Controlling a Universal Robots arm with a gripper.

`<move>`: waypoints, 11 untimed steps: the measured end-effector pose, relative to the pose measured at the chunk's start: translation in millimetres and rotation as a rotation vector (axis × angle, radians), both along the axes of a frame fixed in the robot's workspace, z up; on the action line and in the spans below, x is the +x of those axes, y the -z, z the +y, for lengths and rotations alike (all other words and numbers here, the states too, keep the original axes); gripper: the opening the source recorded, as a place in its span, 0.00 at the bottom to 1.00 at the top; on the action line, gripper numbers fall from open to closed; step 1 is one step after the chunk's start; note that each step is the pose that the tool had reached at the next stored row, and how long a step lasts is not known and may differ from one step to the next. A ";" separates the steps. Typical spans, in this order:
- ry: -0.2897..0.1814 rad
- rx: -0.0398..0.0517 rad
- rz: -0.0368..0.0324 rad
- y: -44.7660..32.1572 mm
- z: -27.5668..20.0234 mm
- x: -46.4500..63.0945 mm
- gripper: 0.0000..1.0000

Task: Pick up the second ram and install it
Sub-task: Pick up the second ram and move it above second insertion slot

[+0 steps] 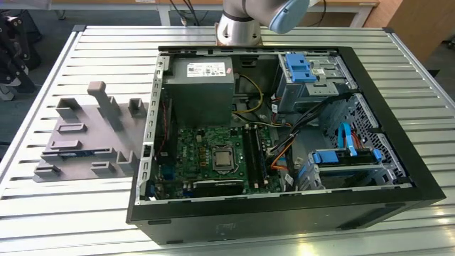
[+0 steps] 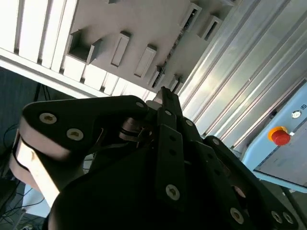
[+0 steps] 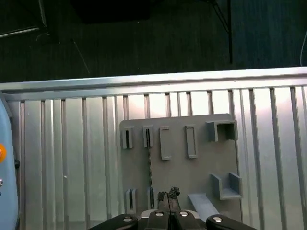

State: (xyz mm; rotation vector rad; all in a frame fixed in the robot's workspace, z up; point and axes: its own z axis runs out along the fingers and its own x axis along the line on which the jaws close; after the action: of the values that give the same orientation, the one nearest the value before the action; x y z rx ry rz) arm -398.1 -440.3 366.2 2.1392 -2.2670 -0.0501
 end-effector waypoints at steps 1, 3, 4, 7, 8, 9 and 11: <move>-0.009 0.0000 -0.0009 0.3 0.0 0.0 0.11; -0.025 -0.0002 -0.0038 1.0 0.0 -0.1 0.11; -0.033 -0.0001 -0.0057 1.5 0.0 -0.1 0.11; -0.057 -0.0001 -0.0101 2.7 0.0 -0.1 0.17; -0.064 -0.0001 -0.0115 3.0 0.0 -0.2 0.17; -0.071 -0.0001 -0.0127 3.4 0.0 -0.3 0.17; -0.083 0.0001 -0.0148 4.4 -0.1 -0.8 0.18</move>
State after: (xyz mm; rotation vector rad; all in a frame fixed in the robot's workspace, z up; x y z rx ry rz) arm -398.9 -440.3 361.7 2.2382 -2.1833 -0.0329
